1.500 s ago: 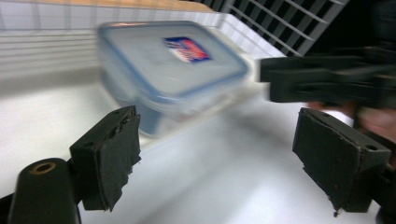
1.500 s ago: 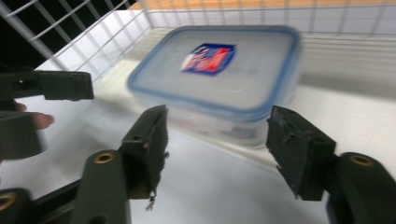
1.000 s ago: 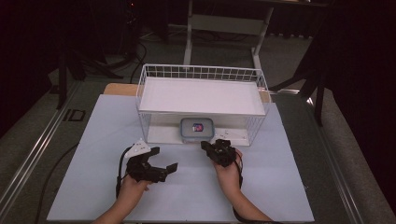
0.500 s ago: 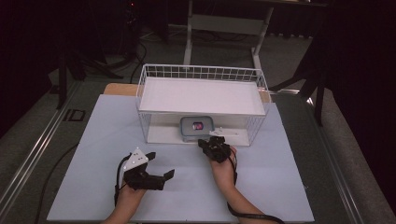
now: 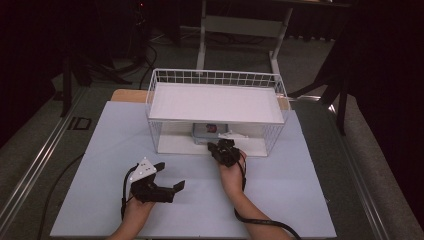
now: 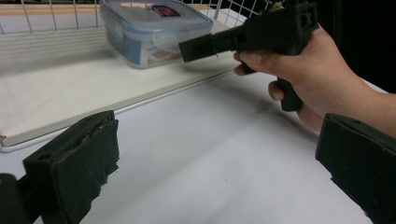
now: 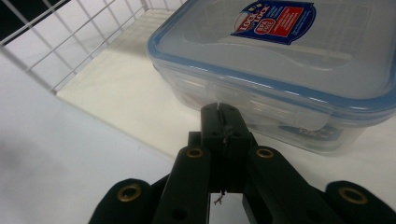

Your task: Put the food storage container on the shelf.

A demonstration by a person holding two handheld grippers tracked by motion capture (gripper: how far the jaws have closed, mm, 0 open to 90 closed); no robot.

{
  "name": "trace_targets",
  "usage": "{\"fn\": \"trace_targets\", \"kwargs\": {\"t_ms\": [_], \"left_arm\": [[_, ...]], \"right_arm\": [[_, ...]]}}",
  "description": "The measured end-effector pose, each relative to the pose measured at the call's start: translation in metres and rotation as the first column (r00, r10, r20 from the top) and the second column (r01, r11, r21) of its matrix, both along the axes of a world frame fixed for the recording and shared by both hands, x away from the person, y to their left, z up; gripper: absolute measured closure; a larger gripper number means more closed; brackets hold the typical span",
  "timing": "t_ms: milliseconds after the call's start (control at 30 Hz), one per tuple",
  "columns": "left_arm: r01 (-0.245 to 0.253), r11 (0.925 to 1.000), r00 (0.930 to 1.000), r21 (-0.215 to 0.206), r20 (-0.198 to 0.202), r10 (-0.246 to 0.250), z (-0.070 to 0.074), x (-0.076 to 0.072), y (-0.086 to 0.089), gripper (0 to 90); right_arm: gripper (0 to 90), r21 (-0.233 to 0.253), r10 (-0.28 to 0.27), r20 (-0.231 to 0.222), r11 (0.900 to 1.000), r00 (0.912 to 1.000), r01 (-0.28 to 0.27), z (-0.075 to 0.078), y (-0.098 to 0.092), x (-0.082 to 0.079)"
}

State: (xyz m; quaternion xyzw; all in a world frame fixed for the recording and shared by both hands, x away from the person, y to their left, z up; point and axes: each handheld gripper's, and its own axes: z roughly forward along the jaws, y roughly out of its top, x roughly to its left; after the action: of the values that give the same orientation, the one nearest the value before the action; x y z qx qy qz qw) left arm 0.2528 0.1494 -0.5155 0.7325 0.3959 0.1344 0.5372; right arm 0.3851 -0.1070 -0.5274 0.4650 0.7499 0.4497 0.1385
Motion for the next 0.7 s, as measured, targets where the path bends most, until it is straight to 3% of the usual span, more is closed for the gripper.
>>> {"fn": "trace_targets", "kwargs": {"t_ms": [233,400,433,500,600,700], "left_arm": [[0.0,1.0,1.0,-0.001,-0.002,0.0,0.0,0.0,0.002,0.5],[-0.002,1.0,1.0,0.0,0.0,0.002,0.0,0.0,0.001,0.5],[-0.001,1.0,1.0,0.001,0.0,0.001,0.0,0.0,0.001,0.5],[-0.002,1.0,1.0,0.005,-0.001,0.002,-0.001,0.0,0.001,0.5],[-0.001,1.0,1.0,0.007,-0.006,0.001,-0.002,0.0,0.001,0.5],[0.004,1.0,1.0,0.007,-0.006,-0.004,-0.002,0.0,0.0,0.5]], "right_arm": [[90.0,-0.007,-0.023,0.026,1.0,0.9994,0.023,0.002,-0.001,0.011],[90.0,-0.013,-0.046,0.011,0.999,0.9989,0.046,0.005,-0.002,0.015],[90.0,-0.021,-0.042,0.029,0.999,0.9987,0.043,0.005,-0.003,0.017],[90.0,-0.003,-0.036,0.014,0.999,0.9993,0.036,0.006,-0.006,0.02],[90.0,-0.033,-0.039,0.033,0.999,0.9987,0.04,0.005,-0.003,0.018],[90.0,-0.012,-0.043,0.012,0.999,0.999,0.044,0.003,-0.004,0.019]]}}
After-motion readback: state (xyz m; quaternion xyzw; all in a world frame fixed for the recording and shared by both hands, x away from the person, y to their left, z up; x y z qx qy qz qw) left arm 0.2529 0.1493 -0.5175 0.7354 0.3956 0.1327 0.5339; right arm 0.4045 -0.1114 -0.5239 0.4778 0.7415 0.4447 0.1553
